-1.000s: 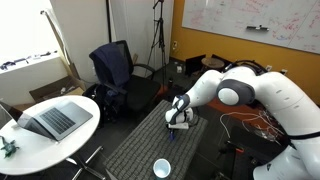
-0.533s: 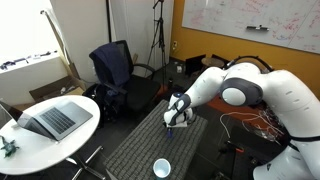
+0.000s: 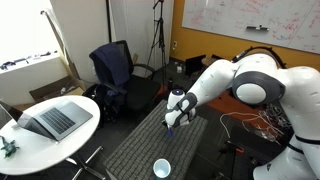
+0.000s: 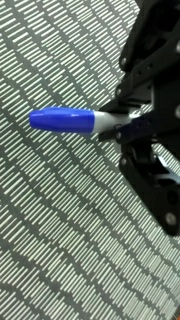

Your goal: Pick up the pen from the table and put it in the light blue cup.

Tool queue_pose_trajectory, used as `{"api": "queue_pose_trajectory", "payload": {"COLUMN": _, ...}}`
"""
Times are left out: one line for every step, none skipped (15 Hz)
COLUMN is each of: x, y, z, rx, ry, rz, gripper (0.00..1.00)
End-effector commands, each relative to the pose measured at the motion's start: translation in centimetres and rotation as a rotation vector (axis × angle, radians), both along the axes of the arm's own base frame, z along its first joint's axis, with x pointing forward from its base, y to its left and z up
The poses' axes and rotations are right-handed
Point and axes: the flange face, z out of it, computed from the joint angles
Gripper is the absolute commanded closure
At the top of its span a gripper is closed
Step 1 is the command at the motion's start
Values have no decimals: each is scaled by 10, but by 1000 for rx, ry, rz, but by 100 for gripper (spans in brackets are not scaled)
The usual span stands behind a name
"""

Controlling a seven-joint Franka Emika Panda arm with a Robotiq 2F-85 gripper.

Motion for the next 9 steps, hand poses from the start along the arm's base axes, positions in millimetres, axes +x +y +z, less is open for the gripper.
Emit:
{"api": "queue_pose_trajectory", "payload": {"x": -10, "y": 18, "z": 33, "rx": -85, "ry": -19, "rz": 41, "gripper": 95}}
{"api": "queue_pose_trajectory", "payload": {"x": -9, "y": 25, "z": 39, "rx": -112, "ry": -20, "rz": 57, "gripper": 95}}
{"api": "queue_pose_trajectory", "payload": {"x": -6, "y": 33, "z": 43, "rx": -139, "ry": -18, "rz": 79, "gripper": 95}}
{"api": "queue_pose_trajectory", "payload": {"x": -4, "y": 41, "z": 47, "rx": -165, "ry": -17, "rz": 101, "gripper": 95}}
{"api": "queue_pose_trajectory", "payload": {"x": -2, "y": 49, "z": 51, "rx": -188, "ry": -19, "rz": 123, "gripper": 95}}
{"api": "queue_pose_trajectory", "payload": {"x": 1, "y": 57, "z": 55, "rx": -210, "ry": -23, "rz": 144, "gripper": 95}}
{"api": "queue_pose_trajectory", "payload": {"x": 4, "y": 65, "z": 59, "rx": -230, "ry": -28, "rz": 161, "gripper": 95}}
{"api": "queue_pose_trajectory", "payload": {"x": 6, "y": 73, "z": 61, "rx": -247, "ry": -33, "rz": 177, "gripper": 95}}
{"api": "queue_pose_trajectory", "payload": {"x": 7, "y": 80, "z": 64, "rx": -261, "ry": -38, "rz": 192, "gripper": 95}}
